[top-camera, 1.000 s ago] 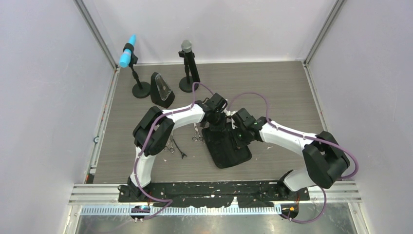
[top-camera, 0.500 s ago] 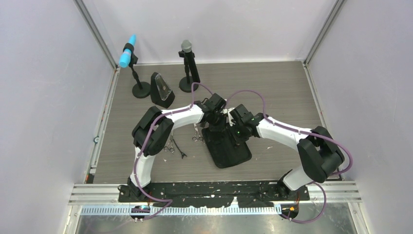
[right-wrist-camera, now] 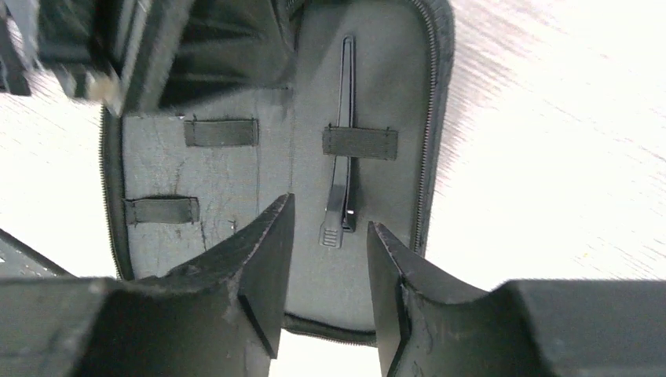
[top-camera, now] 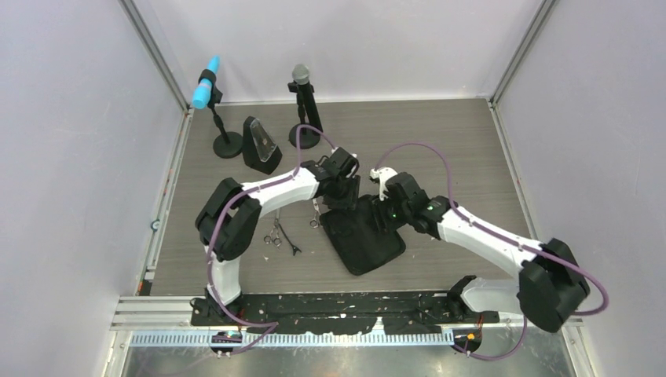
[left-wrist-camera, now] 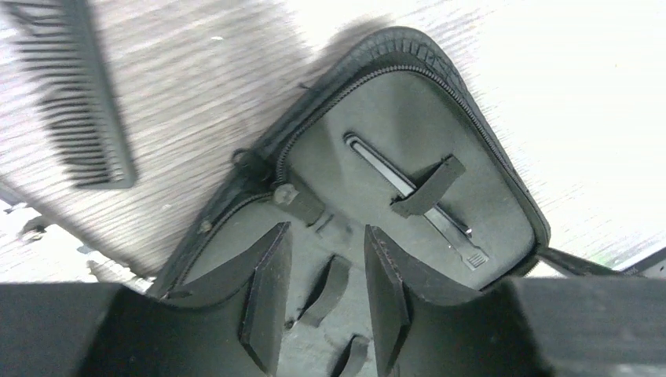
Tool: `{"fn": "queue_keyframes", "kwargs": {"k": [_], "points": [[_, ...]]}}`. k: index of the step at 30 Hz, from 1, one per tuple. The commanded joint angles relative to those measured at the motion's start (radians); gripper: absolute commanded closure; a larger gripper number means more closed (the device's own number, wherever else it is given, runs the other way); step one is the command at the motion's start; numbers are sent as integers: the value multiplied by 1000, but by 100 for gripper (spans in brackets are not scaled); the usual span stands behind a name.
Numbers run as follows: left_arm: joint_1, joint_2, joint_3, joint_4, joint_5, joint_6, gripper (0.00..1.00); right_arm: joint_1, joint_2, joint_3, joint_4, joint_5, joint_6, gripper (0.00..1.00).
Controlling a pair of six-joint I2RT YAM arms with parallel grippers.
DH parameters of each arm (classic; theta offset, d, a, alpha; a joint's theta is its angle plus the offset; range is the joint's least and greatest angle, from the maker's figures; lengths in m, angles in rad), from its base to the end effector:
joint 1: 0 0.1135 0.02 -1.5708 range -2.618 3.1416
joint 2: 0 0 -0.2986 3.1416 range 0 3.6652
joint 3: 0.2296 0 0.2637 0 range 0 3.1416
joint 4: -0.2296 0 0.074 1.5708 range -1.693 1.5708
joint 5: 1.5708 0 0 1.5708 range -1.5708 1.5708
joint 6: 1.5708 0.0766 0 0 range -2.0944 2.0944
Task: Sort the hair-cutting tools
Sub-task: Place the haircut tool in the hairdressing tool bag, then pick up the haircut tool at the center of the board.
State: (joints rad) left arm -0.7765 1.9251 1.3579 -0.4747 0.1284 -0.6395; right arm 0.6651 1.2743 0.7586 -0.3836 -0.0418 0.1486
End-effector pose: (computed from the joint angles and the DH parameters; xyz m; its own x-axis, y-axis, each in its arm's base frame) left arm 0.3128 -0.3210 0.1767 -0.9365 0.0903 -0.3389 0.2271 0.8924 -0.3898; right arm 0.2179 0.1749 0.2068 -0.7036 -0.3638 -0.6105 -0.5388 0.8332 0.1245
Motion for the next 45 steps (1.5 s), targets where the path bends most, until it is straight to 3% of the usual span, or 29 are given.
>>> {"fn": "queue_keyframes", "kwargs": {"k": [1, 8, 15, 20, 32, 36, 45], "points": [[14, -141, 2, -92, -155, 37, 54, 4, -127, -68, 97, 74, 82, 49], [14, -409, -201, -119, -324, -47, 34, 2, -305, -170, 95, 171, 178, 38], [14, -640, -490, -105, -432, -202, 36, -1, -376, -213, 43, 235, 217, 37], [14, -651, -597, -64, -462, -283, 39, -2, -418, -253, 72, 240, 238, 37], [14, -507, -633, -25, -448, -334, 49, -2, -464, -292, 82, 253, 241, 37], [14, -500, -658, 1, -426, -346, 57, -2, -479, -293, 80, 254, 244, 37], [14, -555, -655, 9, -410, -294, 95, -3, -520, -284, 65, 230, 255, 37]]}}
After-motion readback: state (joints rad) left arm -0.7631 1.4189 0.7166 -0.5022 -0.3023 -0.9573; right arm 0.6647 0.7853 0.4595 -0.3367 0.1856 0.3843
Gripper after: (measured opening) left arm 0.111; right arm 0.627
